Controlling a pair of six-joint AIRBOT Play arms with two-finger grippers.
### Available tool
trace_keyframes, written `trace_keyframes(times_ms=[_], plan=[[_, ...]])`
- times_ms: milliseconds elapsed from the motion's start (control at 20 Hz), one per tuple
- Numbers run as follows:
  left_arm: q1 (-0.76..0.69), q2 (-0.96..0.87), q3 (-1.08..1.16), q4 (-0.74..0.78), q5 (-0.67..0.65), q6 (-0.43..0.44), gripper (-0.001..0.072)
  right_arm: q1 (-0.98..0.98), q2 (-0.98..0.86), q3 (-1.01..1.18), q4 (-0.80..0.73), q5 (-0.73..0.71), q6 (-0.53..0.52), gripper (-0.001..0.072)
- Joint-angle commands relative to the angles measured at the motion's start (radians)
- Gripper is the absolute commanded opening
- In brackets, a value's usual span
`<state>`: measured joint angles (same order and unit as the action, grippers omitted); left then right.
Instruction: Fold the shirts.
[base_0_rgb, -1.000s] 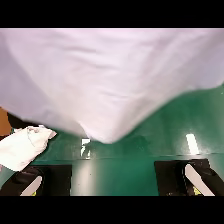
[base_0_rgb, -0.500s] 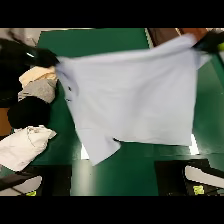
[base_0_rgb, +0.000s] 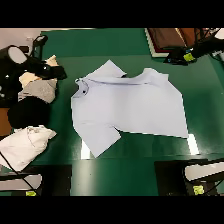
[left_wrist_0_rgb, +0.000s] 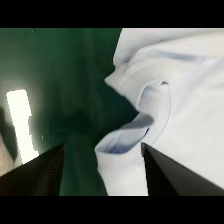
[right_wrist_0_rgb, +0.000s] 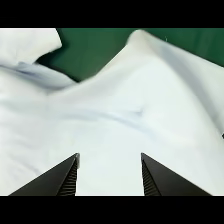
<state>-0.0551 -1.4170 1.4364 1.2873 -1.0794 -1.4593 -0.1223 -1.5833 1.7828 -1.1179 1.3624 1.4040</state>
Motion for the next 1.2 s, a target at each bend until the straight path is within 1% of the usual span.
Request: trace_keyframes(times_ms=[0, 50, 200, 300, 500, 700, 750, 800, 850, 900, 1000, 1150], plan=[[0.064, 0.107, -0.127, 0.001, -0.144, -0.017, 0.0554, -0.016, 0.058, -0.010, -0.001, 0.118, -0.018, 0.0448], [0.064, 0.154, -0.219, 0.005, -0.138, -0.041, 0.0540, -0.016, 0.104, -0.071, 0.000, 0.124, -0.018, 0.0448], [0.025, 0.276, -0.528, -0.008, -0.071, -0.082, 0.0540, -0.008, 0.224, -0.261, 0.000, 0.085, -0.018, 0.0448], [-0.021, 0.317, -0.685, -0.075, -0.022, -0.081, 0.0540, -0.006, 0.281, -0.362, 0.011, 0.043, -0.018, 0.0448], [-0.116, 0.316, -0.841, -0.233, 0.098, -0.078, 0.0540, -0.006, 0.348, -0.477, 0.072, -0.002, -0.018, 0.0448], [-0.193, 0.316, -0.854, -0.274, 0.221, -0.080, 0.0538, -0.006, 0.397, -0.534, 0.077, -0.038, -0.018, 0.0448], [-0.195, 0.316, -0.851, -0.279, 0.244, -0.092, 0.0451, -0.014, 0.409, -0.544, 0.070, -0.032, -0.019, 0.0448], [-0.193, 0.316, -0.841, -0.277, 0.251, -0.105, 0.0183, -0.026, 0.423, -0.558, 0.066, -0.022, -0.042, 0.0448], [-0.193, 0.316, -0.823, -0.272, 0.251, -0.102, 0.0033, -0.046, 0.440, -0.582, 0.040, -0.006, -0.053, 0.0448], [-0.194, 0.316, -0.800, -0.270, 0.243, -0.100, 0.0024, -0.068, 0.464, -0.626, -0.012, 0.011, -0.053, 0.0448], [-0.194, 0.316, -0.746, -0.270, 0.220, -0.067, 0.0023, -0.145, 0.520, -0.745, -0.114, 0.040, -0.053, 0.0448], [-0.194, 0.316, -0.686, -0.270, 0.204, -0.049, 0.0024, -0.349, 0.608, -0.946, -0.211, 0.044, -0.052, 0.0449]])
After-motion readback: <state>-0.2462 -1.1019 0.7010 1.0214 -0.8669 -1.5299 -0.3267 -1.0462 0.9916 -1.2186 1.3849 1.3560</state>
